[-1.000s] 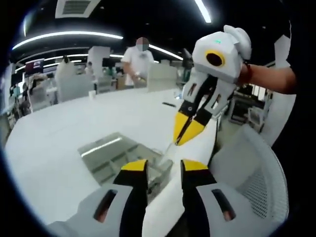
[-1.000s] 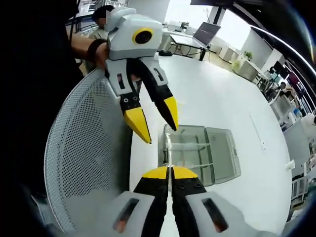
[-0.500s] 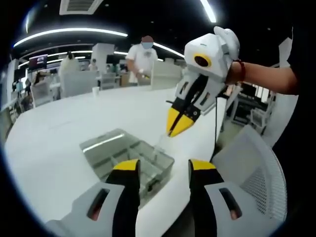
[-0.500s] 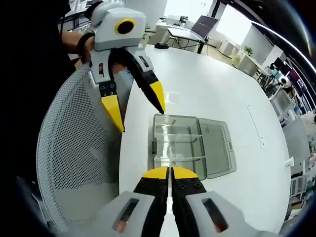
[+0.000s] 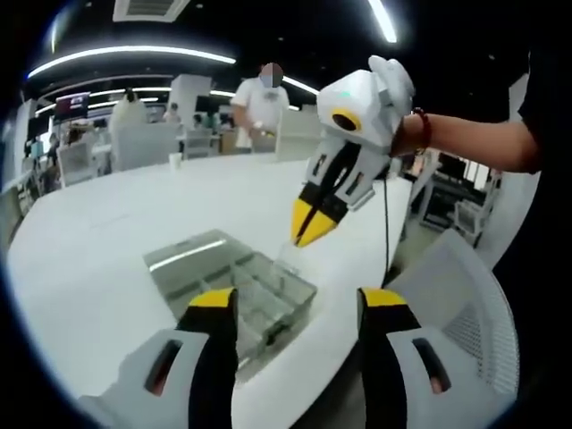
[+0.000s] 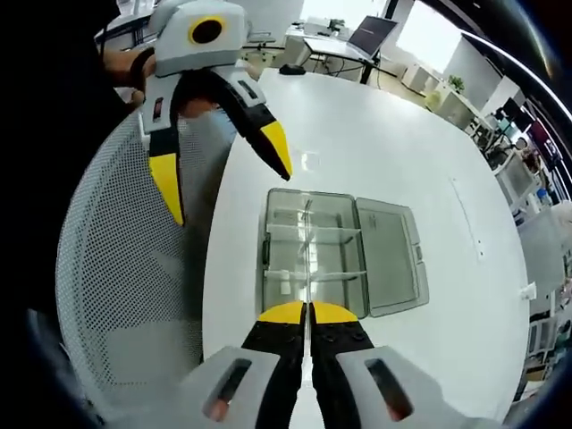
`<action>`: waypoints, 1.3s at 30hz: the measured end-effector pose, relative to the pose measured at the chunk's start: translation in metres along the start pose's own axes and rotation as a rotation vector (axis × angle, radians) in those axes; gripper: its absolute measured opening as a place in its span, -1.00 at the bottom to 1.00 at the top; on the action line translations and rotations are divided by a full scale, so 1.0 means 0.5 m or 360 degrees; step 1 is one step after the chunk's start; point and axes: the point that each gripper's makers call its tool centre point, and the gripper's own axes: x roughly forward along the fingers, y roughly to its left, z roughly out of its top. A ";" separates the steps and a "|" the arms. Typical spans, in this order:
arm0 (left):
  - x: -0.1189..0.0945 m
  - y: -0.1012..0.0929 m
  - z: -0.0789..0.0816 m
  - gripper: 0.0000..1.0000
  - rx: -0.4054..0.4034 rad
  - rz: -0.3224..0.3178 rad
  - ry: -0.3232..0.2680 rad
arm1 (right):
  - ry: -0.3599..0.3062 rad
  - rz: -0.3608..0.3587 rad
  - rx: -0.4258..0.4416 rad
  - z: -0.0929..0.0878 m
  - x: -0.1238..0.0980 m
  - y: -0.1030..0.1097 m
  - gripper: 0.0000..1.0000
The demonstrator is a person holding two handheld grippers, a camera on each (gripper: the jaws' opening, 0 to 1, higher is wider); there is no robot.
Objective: Insert the divider into the dual guide fixture by aligning both edges with the guide slots and pushing it downward to the bottom, including one-sided entry, uneven engagement, binding, and posture correction.
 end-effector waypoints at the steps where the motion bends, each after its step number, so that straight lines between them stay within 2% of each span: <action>1: 0.000 0.000 0.000 0.10 -0.0001 0.0002 0.0002 | 0.0007 -0.0005 -0.0002 -0.001 0.003 -0.004 -1.00; 4: -0.001 0.001 -0.004 0.18 -0.0037 0.0011 0.0010 | 0.0020 0.0014 0.0002 -0.003 0.009 -0.006 -1.00; 13: -0.004 0.008 -0.009 0.33 -0.0030 0.0044 0.0021 | 0.0044 0.0033 -0.0028 -0.010 0.022 -0.016 -1.00; 19: -0.004 0.006 -0.014 0.32 -0.0025 0.0043 0.0038 | 0.0048 0.0047 -0.0025 -0.014 0.026 -0.022 -1.00; 39: -0.012 0.019 -0.007 0.32 -0.0055 0.0079 0.0007 | 0.0082 0.0109 -0.0042 -0.019 0.042 -0.023 -1.00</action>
